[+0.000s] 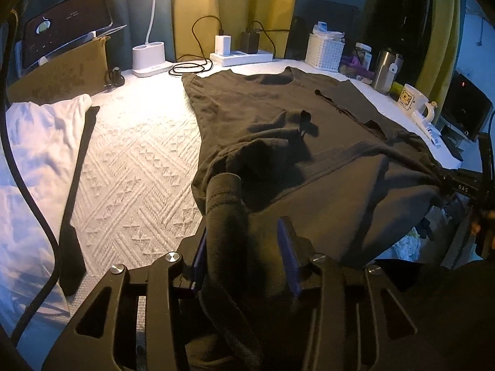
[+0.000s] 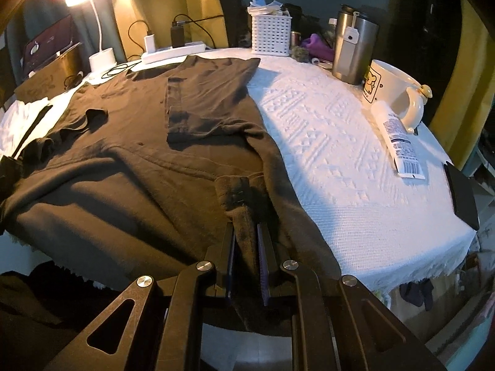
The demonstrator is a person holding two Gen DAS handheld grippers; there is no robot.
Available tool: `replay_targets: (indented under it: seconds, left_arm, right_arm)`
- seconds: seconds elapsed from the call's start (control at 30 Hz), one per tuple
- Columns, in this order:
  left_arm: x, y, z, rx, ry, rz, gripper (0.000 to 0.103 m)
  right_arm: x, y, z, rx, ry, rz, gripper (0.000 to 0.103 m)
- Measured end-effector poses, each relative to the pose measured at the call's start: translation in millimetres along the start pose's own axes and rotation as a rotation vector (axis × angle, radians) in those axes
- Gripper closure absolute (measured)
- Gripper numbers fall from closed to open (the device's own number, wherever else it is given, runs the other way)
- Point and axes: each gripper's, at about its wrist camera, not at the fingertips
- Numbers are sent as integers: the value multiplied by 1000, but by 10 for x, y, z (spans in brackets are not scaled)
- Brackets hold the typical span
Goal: Fold small clothes
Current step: 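Lift the held hem off the bedspread with both grippers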
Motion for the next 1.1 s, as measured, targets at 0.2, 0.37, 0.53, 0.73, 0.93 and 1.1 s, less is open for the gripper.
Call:
replay_targets:
  seconds: [0.2, 0.37, 0.53, 0.73, 0.93, 1.1]
  left_arm:
    - [65, -110, 37, -17, 5, 26, 62]
    - [41, -33, -42, -9, -39, -13, 62]
    - [63, -86, -7, -5, -33, -1, 62]
    - [52, -55, 43, -24, -16, -15, 89]
    - [-33, 115, 19, -38, -40, -70, 91]
    - [-82, 81, -1, -74, -59, -64, 87]
  right_arm:
    - [-8, -13, -144, 50, -62, -12, 25]
    - [-39, 35, 0, 20, 3, -69, 26]
    - [-114, -170, 76, -16, -2, -37, 51]
    - [-181, -171, 130, -32, 19, -33, 92]
    - [-277, 27, 134, -51, 23, -74, 95]
    - [-416, 265, 133, -63, 25, -136, 95]
Point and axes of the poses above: each gripper's, at about its wrist camera, not at the fingertips, and y roughly against the way its jaws point, z to its left, x to its underside, and after that the axes turned 5 degrees about -y, right-handed
